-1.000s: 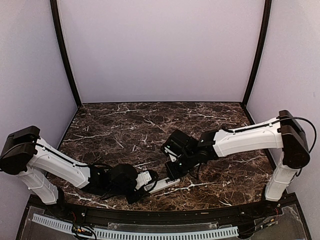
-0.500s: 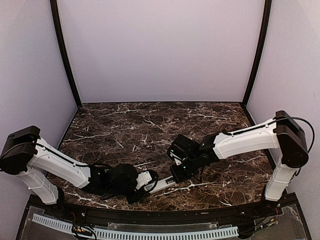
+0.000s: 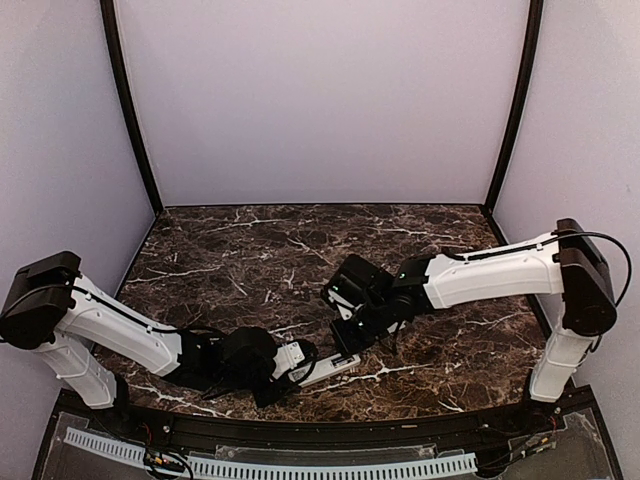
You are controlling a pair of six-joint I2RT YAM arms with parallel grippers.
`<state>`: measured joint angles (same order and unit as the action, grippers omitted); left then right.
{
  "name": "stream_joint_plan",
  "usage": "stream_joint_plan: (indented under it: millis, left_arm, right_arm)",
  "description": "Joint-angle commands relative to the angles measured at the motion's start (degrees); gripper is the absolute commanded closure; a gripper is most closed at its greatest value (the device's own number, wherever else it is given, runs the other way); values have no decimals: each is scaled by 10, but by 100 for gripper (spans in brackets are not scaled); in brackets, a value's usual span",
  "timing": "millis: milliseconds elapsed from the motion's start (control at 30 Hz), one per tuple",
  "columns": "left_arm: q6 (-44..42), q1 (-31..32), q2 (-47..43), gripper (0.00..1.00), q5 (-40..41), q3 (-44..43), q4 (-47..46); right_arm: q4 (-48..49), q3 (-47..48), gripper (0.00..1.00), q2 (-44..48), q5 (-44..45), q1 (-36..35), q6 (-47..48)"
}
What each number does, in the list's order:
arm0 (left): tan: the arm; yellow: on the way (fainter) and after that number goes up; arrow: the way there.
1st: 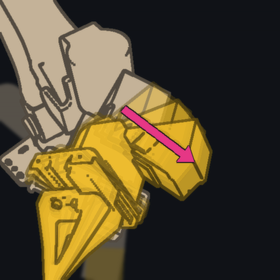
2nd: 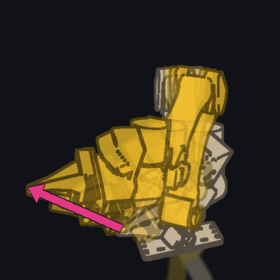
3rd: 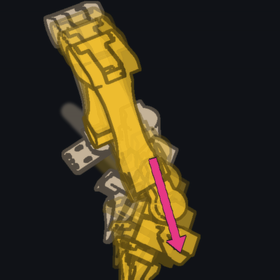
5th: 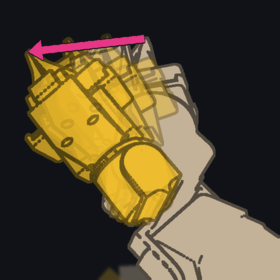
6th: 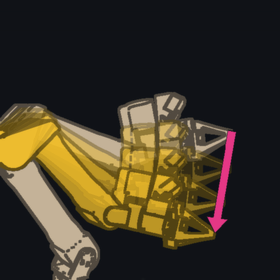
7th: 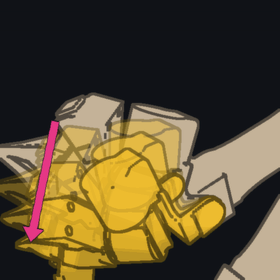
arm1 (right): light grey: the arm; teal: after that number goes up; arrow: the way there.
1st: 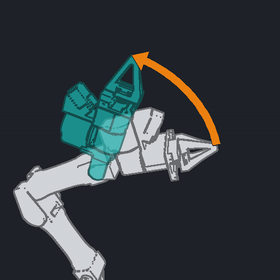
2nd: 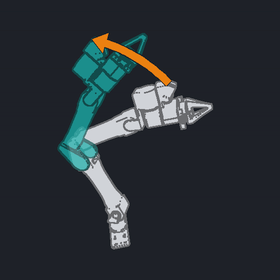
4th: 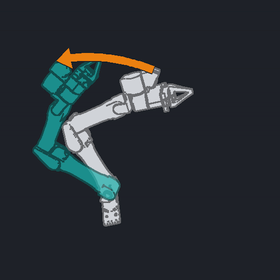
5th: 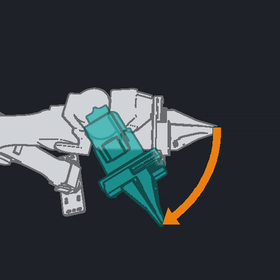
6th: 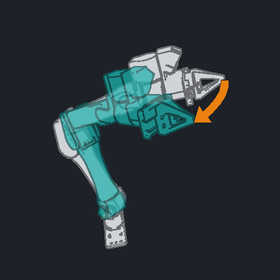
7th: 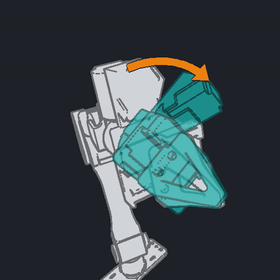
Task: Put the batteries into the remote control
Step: Press the battery in the battery compartment.
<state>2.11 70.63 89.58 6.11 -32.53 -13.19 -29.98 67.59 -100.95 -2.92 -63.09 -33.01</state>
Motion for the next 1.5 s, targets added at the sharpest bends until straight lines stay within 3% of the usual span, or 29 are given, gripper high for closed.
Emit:
stream_joint_plan:
  millis: [0, 433, 933, 1467]
  left_arm:
    - [-5, -1, 11, 77, 0, -3, 23]
    - [-5, -1, 12, 77, 0, -2, 21]
    - [-5, -1, 12, 77, 0, -3, 22]
    - [-5, -1, 13, 76, -1, -3, 22]
  right_arm:
    - [13, 14, 100, 1, -13, -7, 10]
    - [51, -62, 100, -66, -38, -4, -30]
    - [-4, 21, 100, -4, -35, -2, 1]
    - [32, -44, 100, -47, -65, 9, -22]
